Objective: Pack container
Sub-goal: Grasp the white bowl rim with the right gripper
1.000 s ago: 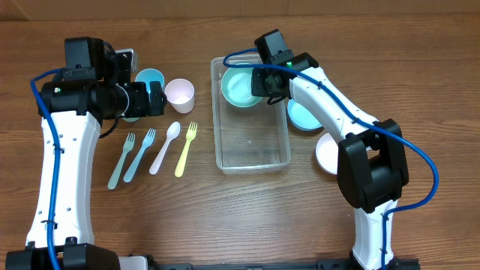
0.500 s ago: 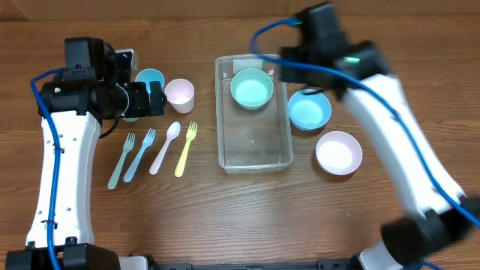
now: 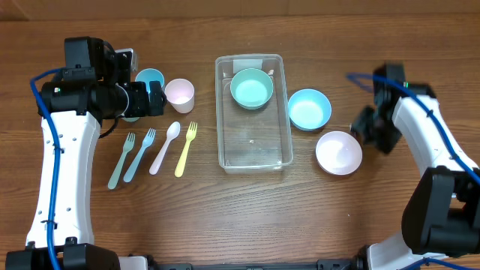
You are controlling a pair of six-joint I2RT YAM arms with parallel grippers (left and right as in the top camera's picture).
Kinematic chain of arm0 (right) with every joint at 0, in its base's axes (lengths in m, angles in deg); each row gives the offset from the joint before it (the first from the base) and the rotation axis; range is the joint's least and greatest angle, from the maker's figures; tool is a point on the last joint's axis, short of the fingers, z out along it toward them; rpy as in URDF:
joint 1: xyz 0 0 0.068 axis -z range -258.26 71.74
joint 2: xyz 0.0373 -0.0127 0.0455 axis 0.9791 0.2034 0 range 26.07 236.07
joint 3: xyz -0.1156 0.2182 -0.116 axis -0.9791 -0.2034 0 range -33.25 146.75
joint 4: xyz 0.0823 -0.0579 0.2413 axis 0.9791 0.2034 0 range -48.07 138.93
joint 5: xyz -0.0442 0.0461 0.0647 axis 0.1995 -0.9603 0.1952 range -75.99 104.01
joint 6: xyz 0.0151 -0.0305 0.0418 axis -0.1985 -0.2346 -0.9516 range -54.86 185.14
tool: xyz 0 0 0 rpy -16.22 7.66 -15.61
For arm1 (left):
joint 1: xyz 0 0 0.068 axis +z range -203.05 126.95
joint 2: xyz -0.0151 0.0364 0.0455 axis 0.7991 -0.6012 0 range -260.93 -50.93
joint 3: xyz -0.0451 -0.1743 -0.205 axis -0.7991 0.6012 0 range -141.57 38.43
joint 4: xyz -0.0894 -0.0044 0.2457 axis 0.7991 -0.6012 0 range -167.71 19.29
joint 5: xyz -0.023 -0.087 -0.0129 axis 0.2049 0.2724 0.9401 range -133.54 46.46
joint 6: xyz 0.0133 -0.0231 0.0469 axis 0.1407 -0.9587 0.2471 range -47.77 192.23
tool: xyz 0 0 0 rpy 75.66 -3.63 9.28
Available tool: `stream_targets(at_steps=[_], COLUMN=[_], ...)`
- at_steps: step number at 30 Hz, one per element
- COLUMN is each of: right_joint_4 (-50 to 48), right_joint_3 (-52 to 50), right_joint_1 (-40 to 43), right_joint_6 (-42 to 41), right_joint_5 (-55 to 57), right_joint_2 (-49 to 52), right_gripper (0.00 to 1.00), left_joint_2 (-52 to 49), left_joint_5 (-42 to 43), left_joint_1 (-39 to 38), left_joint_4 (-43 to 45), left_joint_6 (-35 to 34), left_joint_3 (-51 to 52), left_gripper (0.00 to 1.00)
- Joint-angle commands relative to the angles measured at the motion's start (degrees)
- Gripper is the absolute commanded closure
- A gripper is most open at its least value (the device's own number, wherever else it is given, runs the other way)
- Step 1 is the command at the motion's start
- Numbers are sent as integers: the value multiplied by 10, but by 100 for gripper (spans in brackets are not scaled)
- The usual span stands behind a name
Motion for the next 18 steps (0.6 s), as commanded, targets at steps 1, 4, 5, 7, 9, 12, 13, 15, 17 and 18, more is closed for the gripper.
stream_targets(at_steps=[1, 4, 5, 7, 9, 12, 13, 15, 17, 18], right_joint_4=[-44, -81, -87, -92, -101, -103, -104, -104, -80, -67], right_joint_3=[-61, -103, -108, -114, -114, -114, -113, -110, -88, -72], right_joint_1=[8, 7, 7, 7, 7, 7, 7, 7, 7, 7], right_joint_6=[28, 35, 35, 35, 35, 34, 34, 22, 17, 17], right_joint_5=[-60, -80, -81, -81, -81, -81, -78, -54, -41, -39], right_joint_2=[-9, -9, -9, -9, -9, -9, -9, -14, -34, -50], right_gripper=[41, 42, 43, 43, 48, 77, 88, 95, 96, 96], left_joint_2=[-2, -2, -2, -2, -2, -2, -2, -2, -2, -2], left_joint_5=[2, 2, 2, 1, 2, 2, 2, 2, 2, 1], left_joint_1=[-1, -1, -1, -1, -1, -1, -1, -1, -1, -1], left_joint_4=[1, 1, 1, 1, 1, 1, 1, 1, 1, 1], left_joint_6=[13, 13, 13, 13, 13, 13, 13, 13, 13, 13], left_joint_3=[-14, -14, -14, -14, -14, -14, -14, -14, -14, -14], left_gripper=[0, 0, 0, 0, 0, 0, 0, 0, 0, 0])
